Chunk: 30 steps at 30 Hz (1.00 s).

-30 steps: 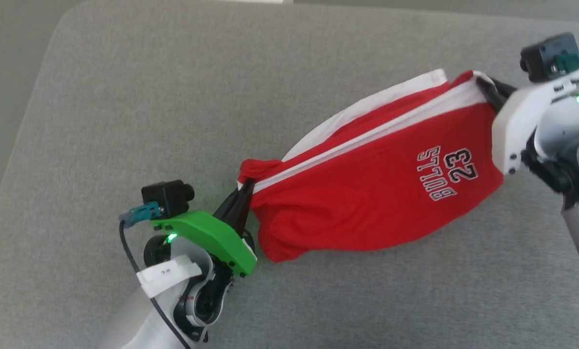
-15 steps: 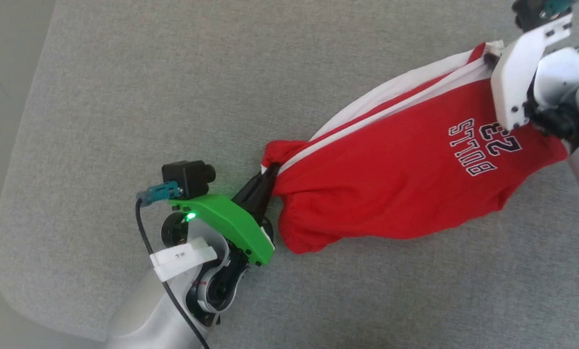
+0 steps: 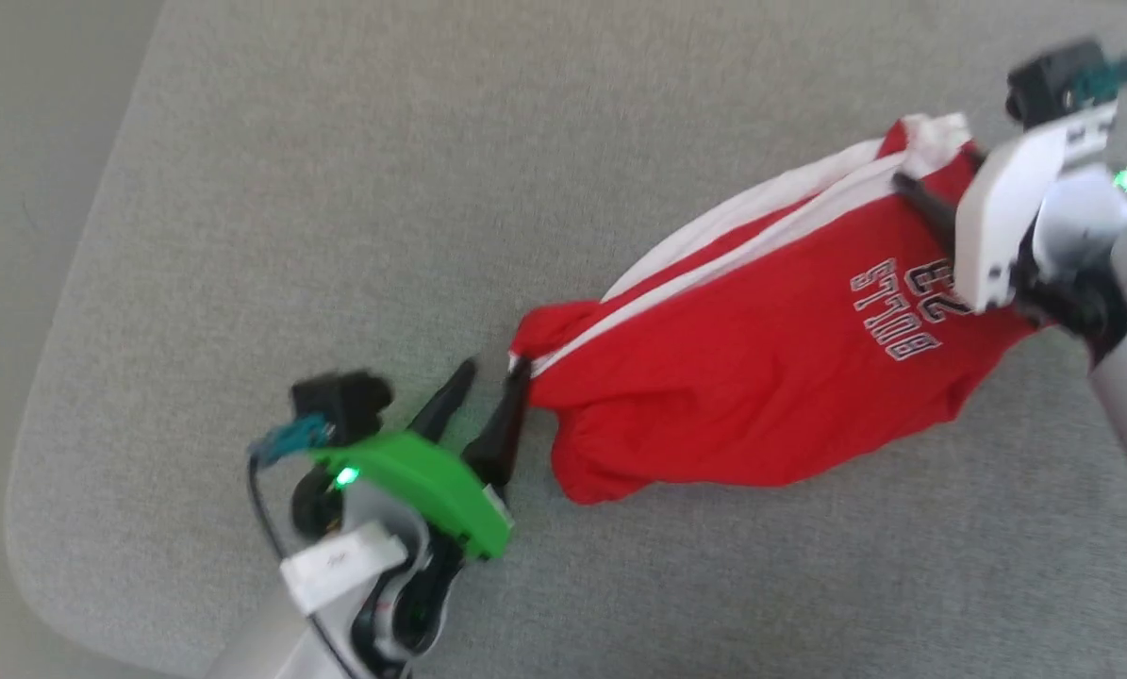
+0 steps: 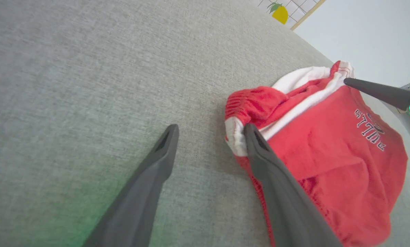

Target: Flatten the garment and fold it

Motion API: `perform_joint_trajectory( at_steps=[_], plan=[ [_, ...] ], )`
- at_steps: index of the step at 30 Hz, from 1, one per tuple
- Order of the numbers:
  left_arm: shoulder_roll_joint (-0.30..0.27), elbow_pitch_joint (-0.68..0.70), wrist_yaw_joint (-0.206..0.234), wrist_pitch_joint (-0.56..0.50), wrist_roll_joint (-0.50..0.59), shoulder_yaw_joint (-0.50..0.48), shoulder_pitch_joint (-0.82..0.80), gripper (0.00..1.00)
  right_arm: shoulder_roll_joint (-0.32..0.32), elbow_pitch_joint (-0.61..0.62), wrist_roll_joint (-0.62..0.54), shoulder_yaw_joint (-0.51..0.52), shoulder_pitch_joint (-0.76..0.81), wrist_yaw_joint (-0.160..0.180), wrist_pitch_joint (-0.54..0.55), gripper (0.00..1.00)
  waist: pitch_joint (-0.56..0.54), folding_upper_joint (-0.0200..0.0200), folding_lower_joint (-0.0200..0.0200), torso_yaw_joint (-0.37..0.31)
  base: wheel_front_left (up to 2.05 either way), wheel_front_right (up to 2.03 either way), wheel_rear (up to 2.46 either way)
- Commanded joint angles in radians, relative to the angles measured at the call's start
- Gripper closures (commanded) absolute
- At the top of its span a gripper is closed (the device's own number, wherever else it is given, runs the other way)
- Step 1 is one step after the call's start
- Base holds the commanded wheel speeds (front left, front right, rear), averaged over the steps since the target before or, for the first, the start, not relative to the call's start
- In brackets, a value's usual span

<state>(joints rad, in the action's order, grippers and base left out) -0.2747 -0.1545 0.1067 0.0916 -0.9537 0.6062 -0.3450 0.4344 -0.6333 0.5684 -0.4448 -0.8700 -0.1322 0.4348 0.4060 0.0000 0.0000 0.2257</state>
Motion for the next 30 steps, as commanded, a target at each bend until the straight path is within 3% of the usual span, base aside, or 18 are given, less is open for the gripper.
perform_joint_trajectory(
  at_steps=[1,9,15,17,22,30],
  plan=[
    [-0.012,0.003,0.009,0.013,0.009,-0.008,0.026,0.00,-0.002,0.015,0.013,0.008,0.030,0.002,-0.026,0.00,-0.075,0.0000,0.0000,-0.026,0.00,0.00,0.00],
    [-0.053,0.049,0.042,0.093,0.035,-0.037,0.114,0.00,0.010,0.101,0.019,0.065,0.186,0.002,-0.141,0.00,-0.181,0.0000,0.0000,-0.053,0.00,0.00,0.00],
    [-0.049,0.039,0.044,0.168,0.182,-0.105,0.107,0.00,-0.010,0.150,-0.011,0.157,0.278,0.002,-0.246,0.00,-0.214,0.0000,0.0000,-0.057,0.00,0.00,0.00],
    [-0.025,0.056,0.027,0.169,0.273,-0.166,0.100,0.00,-0.024,0.158,-0.020,0.192,0.297,0.002,-0.269,0.00,-0.215,0.0000,0.0000,-0.056,0.00,0.00,0.00],
    [0.058,0.086,-0.068,0.170,0.492,-0.299,0.123,0.00,-0.073,0.154,-0.048,0.270,0.312,0.002,-0.282,0.00,-0.199,0.0000,0.0000,-0.058,0.00,0.00,0.00],
    [0.176,0.091,-0.186,0.170,0.658,-0.485,0.151,0.00,-0.154,0.055,-0.103,0.370,0.243,0.002,-0.227,0.00,-0.148,0.0000,0.0000,-0.058,0.00,0.00,0.00]
  ],
)
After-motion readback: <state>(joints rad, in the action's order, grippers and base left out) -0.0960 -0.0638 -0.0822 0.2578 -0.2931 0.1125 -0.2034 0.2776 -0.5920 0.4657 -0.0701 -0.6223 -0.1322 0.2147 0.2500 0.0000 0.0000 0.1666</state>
